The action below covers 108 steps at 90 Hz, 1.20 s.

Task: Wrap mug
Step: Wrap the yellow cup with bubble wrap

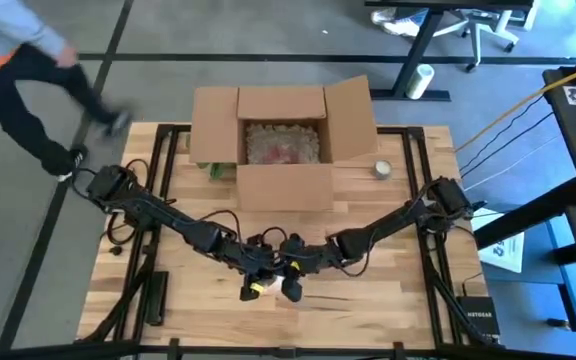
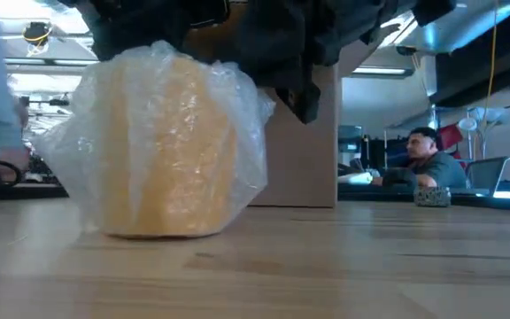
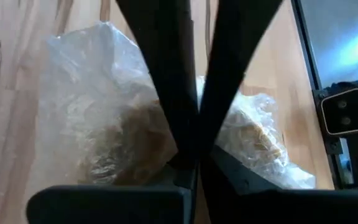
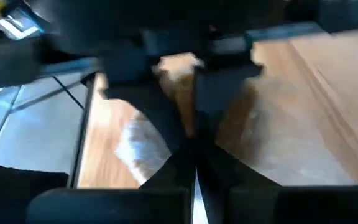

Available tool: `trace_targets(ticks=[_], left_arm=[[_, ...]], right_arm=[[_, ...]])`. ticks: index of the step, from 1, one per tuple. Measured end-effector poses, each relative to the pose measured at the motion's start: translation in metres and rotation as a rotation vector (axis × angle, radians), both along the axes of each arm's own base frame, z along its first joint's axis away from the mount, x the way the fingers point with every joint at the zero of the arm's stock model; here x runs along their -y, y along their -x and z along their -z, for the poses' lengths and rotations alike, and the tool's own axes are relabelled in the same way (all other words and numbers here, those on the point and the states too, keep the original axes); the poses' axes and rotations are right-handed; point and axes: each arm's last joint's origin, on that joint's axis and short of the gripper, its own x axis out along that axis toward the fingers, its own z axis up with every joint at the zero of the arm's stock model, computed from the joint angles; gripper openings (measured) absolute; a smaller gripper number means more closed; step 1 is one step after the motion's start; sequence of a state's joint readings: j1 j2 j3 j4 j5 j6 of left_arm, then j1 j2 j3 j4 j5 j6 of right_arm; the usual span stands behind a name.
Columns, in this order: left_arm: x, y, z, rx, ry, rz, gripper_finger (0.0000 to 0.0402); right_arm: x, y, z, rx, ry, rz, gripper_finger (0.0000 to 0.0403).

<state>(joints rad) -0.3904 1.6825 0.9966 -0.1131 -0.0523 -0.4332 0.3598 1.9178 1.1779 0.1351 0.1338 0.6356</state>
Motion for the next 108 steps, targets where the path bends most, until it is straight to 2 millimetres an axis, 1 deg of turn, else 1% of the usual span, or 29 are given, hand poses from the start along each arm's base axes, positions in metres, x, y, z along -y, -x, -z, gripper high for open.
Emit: trace_targets(ticks=[17, 37, 49, 60, 69, 77, 88, 108], left_arm=[[-0.002, 0.006, -0.015, 0.029, 0.003, 0.014, 0.0], [-0.004, 0.012, -0.033, 0.073, 0.015, 0.012, 0.0], [0.0, 0.019, -0.033, 0.036, 0.009, 0.019, 0.0], [0.002, 0.032, -0.041, -0.003, 0.009, 0.012, 0.0], [0.005, 0.045, -0.041, -0.069, -0.032, -0.026, 0.0], [0.008, 0.055, -0.043, -0.093, -0.064, -0.057, 0.0], [0.012, 0.065, -0.038, -0.168, -0.089, -0.085, 0.0], [0.011, 0.073, -0.024, -0.196, -0.094, -0.159, 0.0]], right_arm=[[-0.001, -0.002, -0.004, -0.009, 0.007, -0.017, 0.0], [0.0, 0.0, -0.001, -0.045, 0.01, -0.026, 0.0], [0.0, 0.0, -0.001, -0.049, 0.007, -0.03, 0.0], [0.001, 0.0, -0.001, -0.05, 0.003, -0.035, 0.0], [0.002, 0.0, -0.001, -0.051, -0.001, -0.038, 0.0], [0.002, -0.001, -0.001, -0.043, -0.005, -0.039, 0.0], [0.002, -0.002, -0.002, -0.025, -0.01, -0.043, 0.0], [0.001, -0.003, -0.002, -0.018, -0.017, -0.056, 0.0]])
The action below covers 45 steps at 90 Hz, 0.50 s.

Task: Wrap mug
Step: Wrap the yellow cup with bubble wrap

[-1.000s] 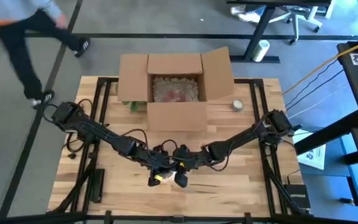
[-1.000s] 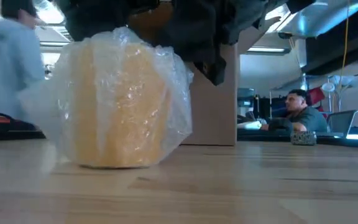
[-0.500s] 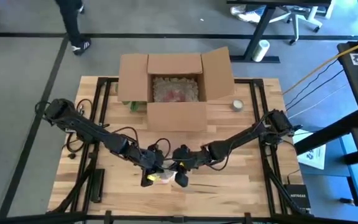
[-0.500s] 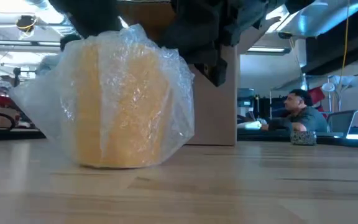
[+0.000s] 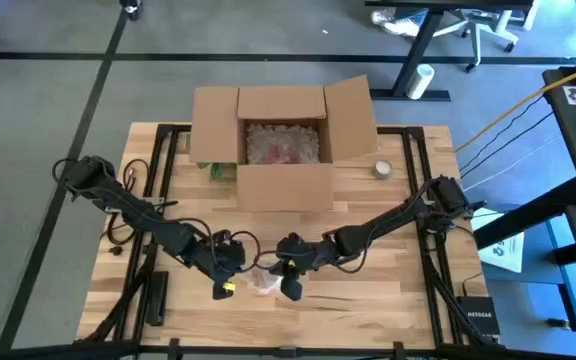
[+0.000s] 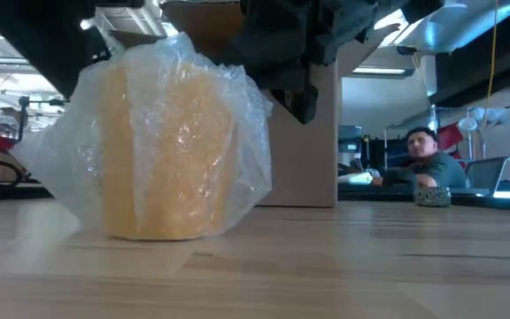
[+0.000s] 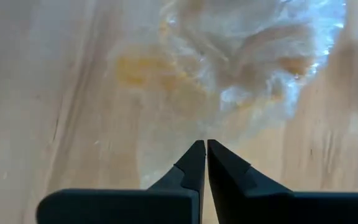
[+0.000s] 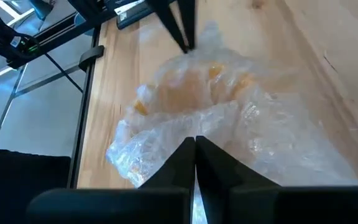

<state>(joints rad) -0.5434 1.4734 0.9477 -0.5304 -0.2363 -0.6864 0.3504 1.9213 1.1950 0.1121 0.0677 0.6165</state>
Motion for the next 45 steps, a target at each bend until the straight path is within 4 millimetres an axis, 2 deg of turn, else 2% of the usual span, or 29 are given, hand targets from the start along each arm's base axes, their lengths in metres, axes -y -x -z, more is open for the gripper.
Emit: trace_targets(ticks=[27, 45], left_arm=[[-0.001, 0.001, 0.002, 0.008, -0.018, -0.018, 0.0], [0.002, -0.014, -0.006, 0.166, -0.013, 0.067, 0.0]], right_arm=[[0.0, 0.0, 0.0, 0.0, -0.001, -0.001, 0.0], [0.0, 0.001, 0.001, -0.008, -0.002, -0.008, 0.0]])
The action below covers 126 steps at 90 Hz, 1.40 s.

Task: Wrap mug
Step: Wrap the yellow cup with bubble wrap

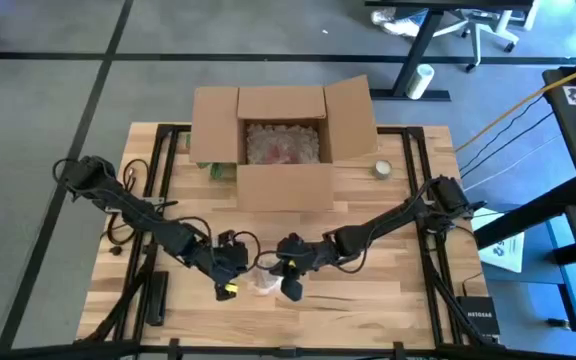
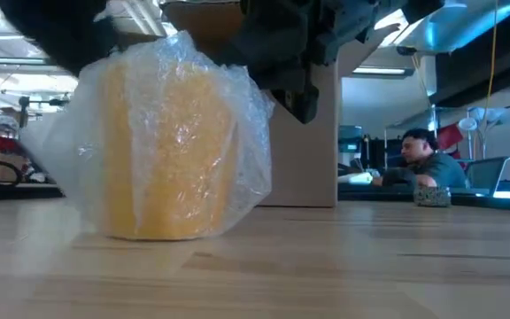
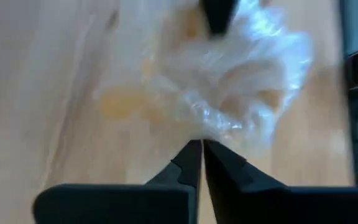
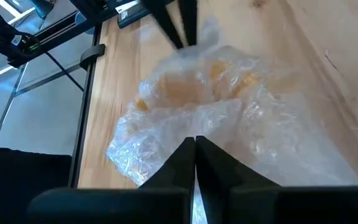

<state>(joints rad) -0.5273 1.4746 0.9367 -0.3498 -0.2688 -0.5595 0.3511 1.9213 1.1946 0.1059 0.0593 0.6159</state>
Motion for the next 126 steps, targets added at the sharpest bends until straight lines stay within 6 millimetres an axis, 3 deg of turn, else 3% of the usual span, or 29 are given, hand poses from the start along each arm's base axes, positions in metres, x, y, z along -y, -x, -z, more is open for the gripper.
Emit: trace_targets(ticks=[8, 50, 83, 105, 126], left_arm=[[-0.001, -0.007, -0.005, 0.071, 0.009, 0.015, 0.0], [-0.002, -0.015, -0.004, 0.108, 0.023, 0.025, 0.0], [0.003, -0.034, 0.018, 0.088, 0.089, 0.069, 0.0], [-0.005, -0.043, 0.022, 0.088, 0.135, 0.078, 0.0], [-0.007, -0.044, 0.023, 0.081, 0.131, 0.08, 0.0]], right_arm=[[0.0, 0.0, 0.001, -0.003, 0.002, 0.0, 0.0], [0.002, -0.002, -0.001, 0.016, -0.01, 0.0, 0.0], [0.004, -0.003, -0.002, 0.023, -0.019, -0.001, 0.0], [0.003, -0.003, -0.003, 0.007, -0.036, -0.026, 0.0], [-0.003, -0.007, -0.039, -0.133, 0.086, -0.004, 0.0]])
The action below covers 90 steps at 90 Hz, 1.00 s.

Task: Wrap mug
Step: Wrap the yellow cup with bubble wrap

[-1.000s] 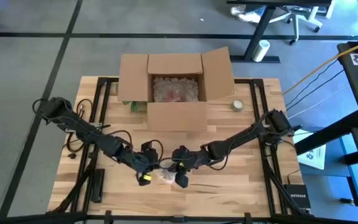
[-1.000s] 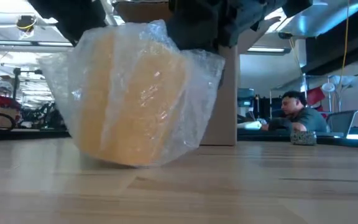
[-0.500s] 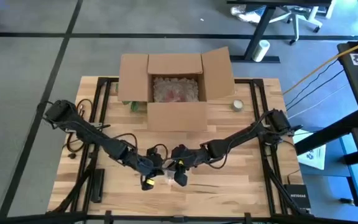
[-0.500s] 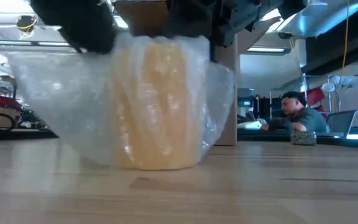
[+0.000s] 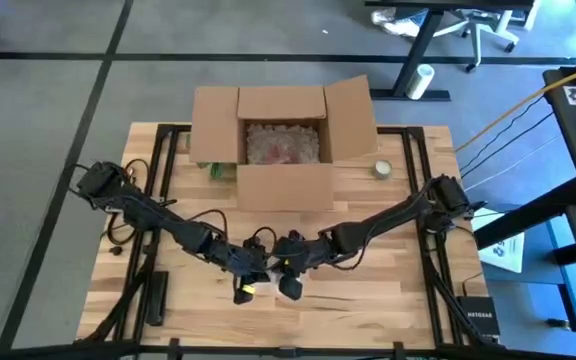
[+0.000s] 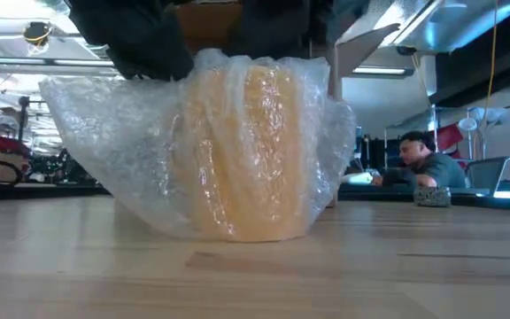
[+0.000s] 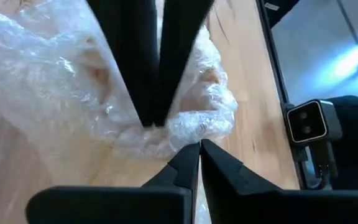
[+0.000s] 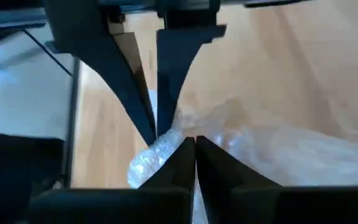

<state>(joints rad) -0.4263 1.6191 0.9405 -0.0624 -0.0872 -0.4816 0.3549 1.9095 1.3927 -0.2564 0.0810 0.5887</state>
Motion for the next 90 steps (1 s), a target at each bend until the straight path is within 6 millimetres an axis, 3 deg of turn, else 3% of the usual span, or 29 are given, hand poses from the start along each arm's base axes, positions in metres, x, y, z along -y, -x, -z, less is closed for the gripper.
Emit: trace_targets(ticks=[17, 49, 71, 90], left_arm=[[-0.001, 0.001, 0.003, -0.01, -0.027, 0.003, 0.0], [-0.004, -0.003, 0.001, 0.057, -0.101, -0.038, 0.0], [0.0, 0.004, -0.003, 0.036, -0.107, -0.021, 0.0], [0.004, 0.015, -0.019, 0.061, -0.104, 0.0, 0.0]], right_arm=[[-0.005, -0.006, -0.024, 0.019, -0.006, -0.036, 0.0], [-0.008, -0.012, 0.013, -0.096, -0.015, -0.039, 0.0], [-0.007, -0.009, 0.008, -0.107, 0.002, -0.035, 0.0], [-0.005, -0.006, 0.003, -0.156, 0.053, -0.033, 0.0]])
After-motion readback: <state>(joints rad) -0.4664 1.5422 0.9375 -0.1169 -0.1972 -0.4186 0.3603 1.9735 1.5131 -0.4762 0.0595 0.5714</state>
